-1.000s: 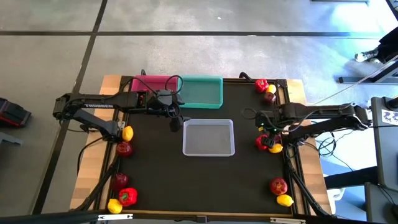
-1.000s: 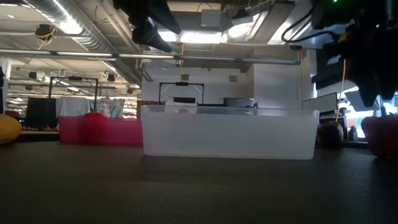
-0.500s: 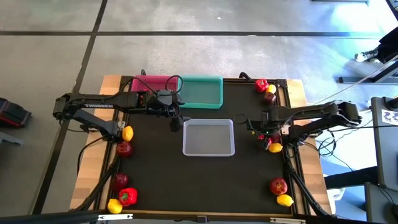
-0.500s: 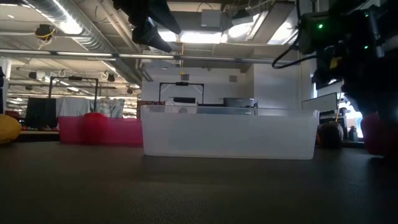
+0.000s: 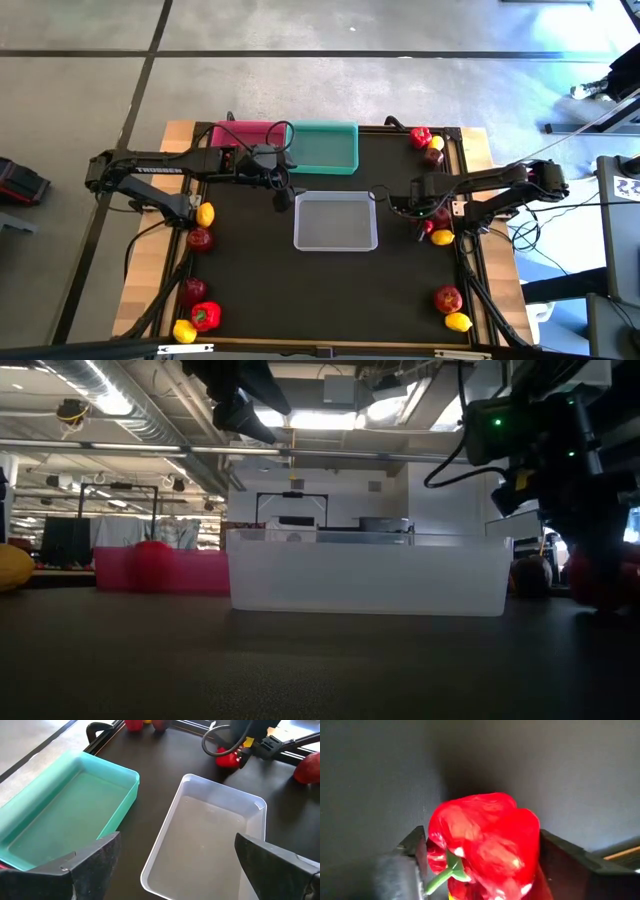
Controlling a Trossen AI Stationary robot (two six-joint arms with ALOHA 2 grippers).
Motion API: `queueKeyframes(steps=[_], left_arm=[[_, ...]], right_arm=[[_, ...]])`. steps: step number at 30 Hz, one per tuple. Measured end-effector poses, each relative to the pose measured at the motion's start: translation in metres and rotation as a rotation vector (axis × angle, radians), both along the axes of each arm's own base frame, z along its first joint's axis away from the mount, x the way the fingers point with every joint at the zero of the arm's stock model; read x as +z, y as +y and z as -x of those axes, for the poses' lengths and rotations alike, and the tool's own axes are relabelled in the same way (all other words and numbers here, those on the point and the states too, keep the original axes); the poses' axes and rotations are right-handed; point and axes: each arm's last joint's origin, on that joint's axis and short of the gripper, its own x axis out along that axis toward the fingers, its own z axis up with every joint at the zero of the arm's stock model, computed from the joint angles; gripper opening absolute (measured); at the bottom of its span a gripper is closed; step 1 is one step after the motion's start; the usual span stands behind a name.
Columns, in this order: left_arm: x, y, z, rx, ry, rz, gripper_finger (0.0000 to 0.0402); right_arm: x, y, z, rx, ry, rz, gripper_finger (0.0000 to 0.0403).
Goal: Sort produce into baskets
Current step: Put the red bell pepper into the red bin
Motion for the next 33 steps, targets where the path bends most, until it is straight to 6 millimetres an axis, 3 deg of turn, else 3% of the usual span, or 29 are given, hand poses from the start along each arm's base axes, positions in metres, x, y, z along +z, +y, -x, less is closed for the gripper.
queueKeyframes(steps=[5, 9, 26, 33], left_arm=[[0.0, 0.0, 0.0, -0.005, 0.002, -0.006, 0.0386], [0.0, 0.0, 0.0, -0.015, 0.007, -0.017, 0.0386], [0.0, -0.016, -0.002, -0.094, 0.013, -0.042, 0.0386], [0.0, -0.024, -0.002, -0.118, 0.008, -0.048, 0.0386]], right_arm=[[0.002, 0.0, -0.002, 0.0, -0.009, 0.004, 0.0178], [0.013, 0.0, -0.011, 0.001, -0.066, -0.005, 0.0156], [0.092, -0.003, -0.047, 0.07, -0.332, 0.036, 0.015], [0.109, -0.005, -0.058, 0.094, -0.465, 0.096, 0.0149]])
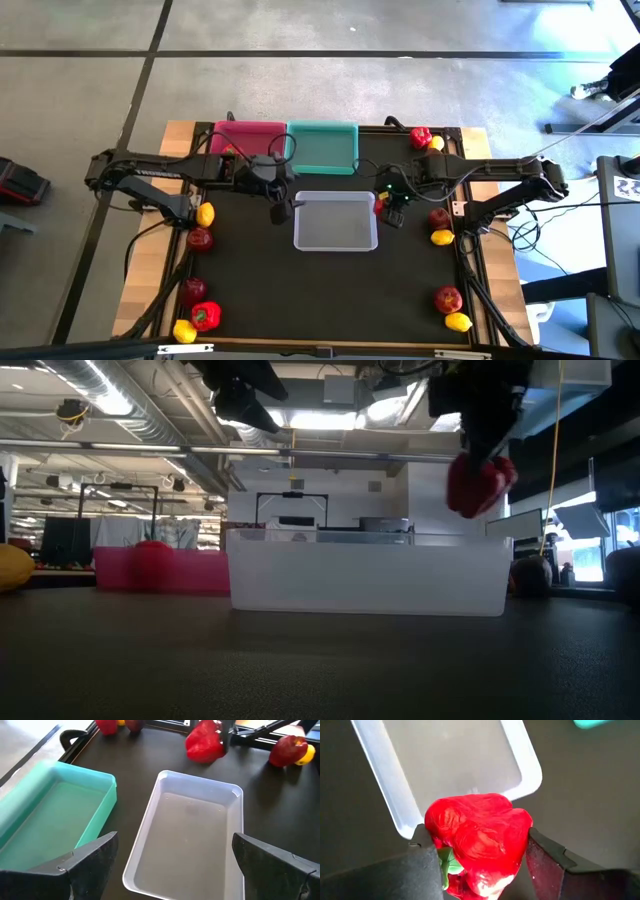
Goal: Sort produce into baskets
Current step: Put the red bell pepper into the red bin
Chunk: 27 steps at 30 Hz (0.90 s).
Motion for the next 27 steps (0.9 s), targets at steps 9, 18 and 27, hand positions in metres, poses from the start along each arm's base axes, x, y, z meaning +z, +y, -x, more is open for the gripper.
queueKeyframes(steps=[9, 18, 27], left_arm=[[-0.012, -0.012, -0.011, -0.035, 0.037, 0.007, 0.0386], [-0.025, -0.029, -0.022, -0.084, 0.064, 0.013, 0.0386], [-0.026, -0.053, -0.019, -0.098, 0.067, -0.006, 0.0386]], right_arm=[[0.006, 0.001, -0.013, 0.032, -0.152, -0.006, 0.0149], [0.012, 0.019, -0.023, 0.103, -0.264, -0.011, 0.0149], [0.017, 0.056, -0.025, 0.202, -0.342, -0.041, 0.0149]])
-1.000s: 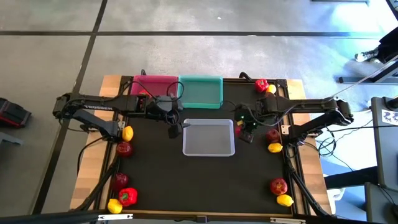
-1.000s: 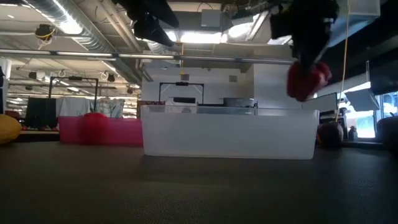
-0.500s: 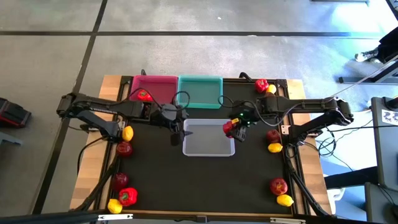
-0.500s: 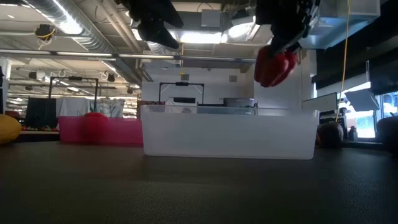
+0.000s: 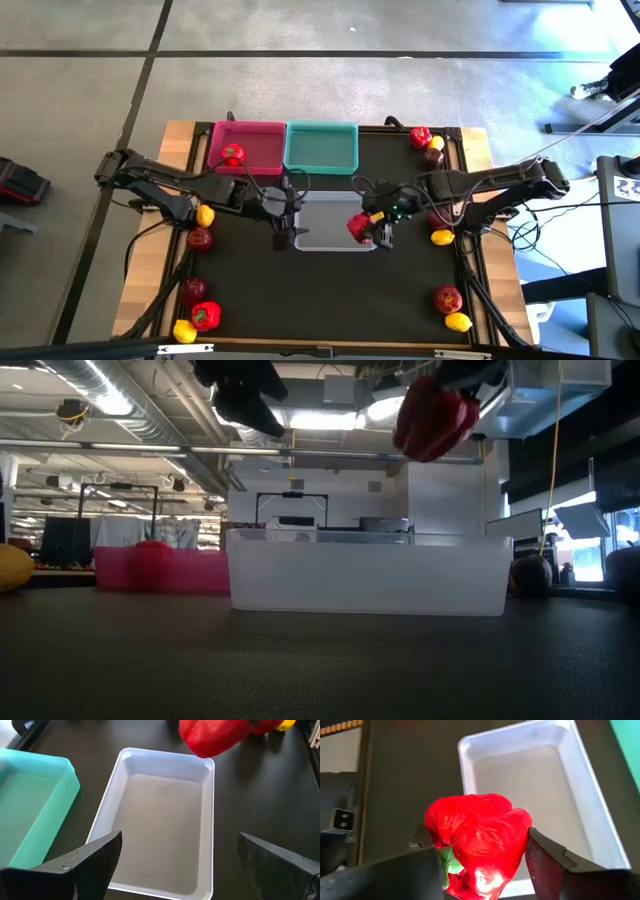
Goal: Sort produce into baskets
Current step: Put the red bell pepper into the red bin
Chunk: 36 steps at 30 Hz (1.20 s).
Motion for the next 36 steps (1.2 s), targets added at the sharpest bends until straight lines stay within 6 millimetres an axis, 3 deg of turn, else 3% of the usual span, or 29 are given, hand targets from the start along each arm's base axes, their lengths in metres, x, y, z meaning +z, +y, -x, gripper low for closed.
queueKeyframes(steps=[4, 11, 21, 36], left_arm=[[-0.013, -0.008, 0.002, -0.011, -0.016, 0.008, 0.0386], [-0.037, -0.015, 0.008, 0.009, -0.005, 0.057, 0.0386], [-0.04, -0.021, 0.01, 0.007, -0.006, 0.066, 0.0386], [-0.04, -0.02, 0.01, 0.001, -0.006, 0.057, 0.0386]], right_arm=[[-0.004, 0.013, -0.003, 0.022, 0.004, -0.015, 0.0149], [-0.034, 0.035, -0.019, 0.062, 0.111, -0.006, 0.015], [-0.08, 0.048, -0.04, 0.096, 0.265, -0.006, 0.015], [-0.088, 0.047, -0.046, 0.055, 0.252, 0.075, 0.015]])
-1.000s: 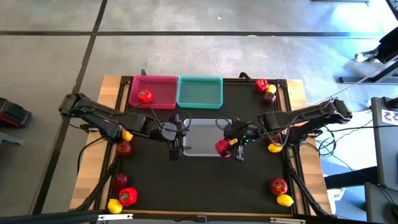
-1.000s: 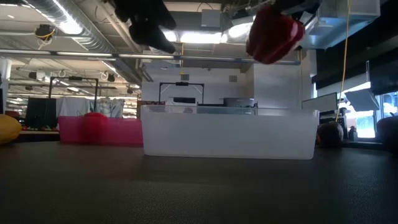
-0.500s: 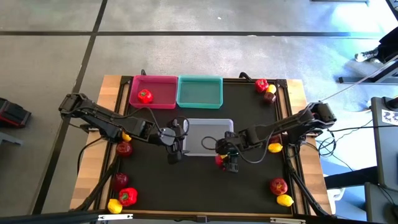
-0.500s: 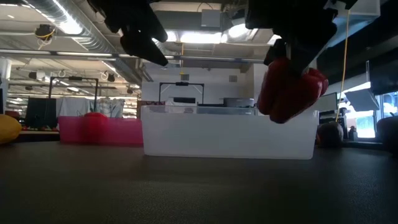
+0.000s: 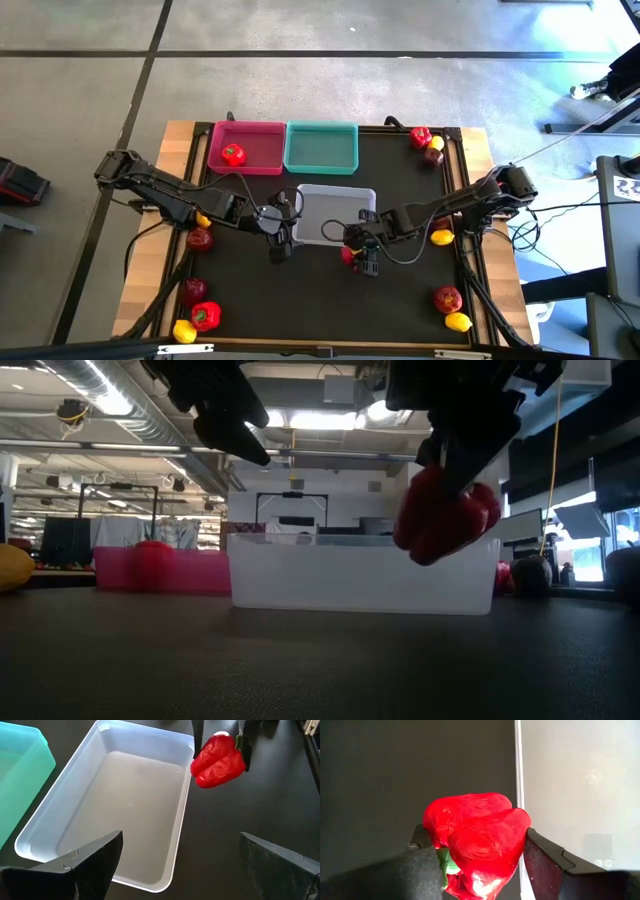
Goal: Sort produce into baskets
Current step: Put the red bell pepper into the red bin
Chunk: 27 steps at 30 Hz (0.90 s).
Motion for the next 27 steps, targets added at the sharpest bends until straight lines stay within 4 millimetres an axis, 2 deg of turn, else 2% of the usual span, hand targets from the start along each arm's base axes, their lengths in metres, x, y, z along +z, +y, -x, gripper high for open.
queueKeyframes(steps=[11, 15, 27], left_arm=[[0.0, 0.0, 0.0, 0.0, 0.0, 0.0, 0.0386], [0.0, 0.0, 0.0, -0.005, 0.0, -0.005, 0.0386], [0.0, 0.0, 0.0, -0.008, 0.001, -0.009, 0.0386]], right_arm=[[-0.005, 0.0, -0.003, -0.007, -0.002, 0.012, 0.015], [-0.011, 0.001, 0.0, 0.01, 0.053, -0.023, 0.015], [-0.006, -0.004, 0.0, 0.006, 0.037, -0.005, 0.015]])
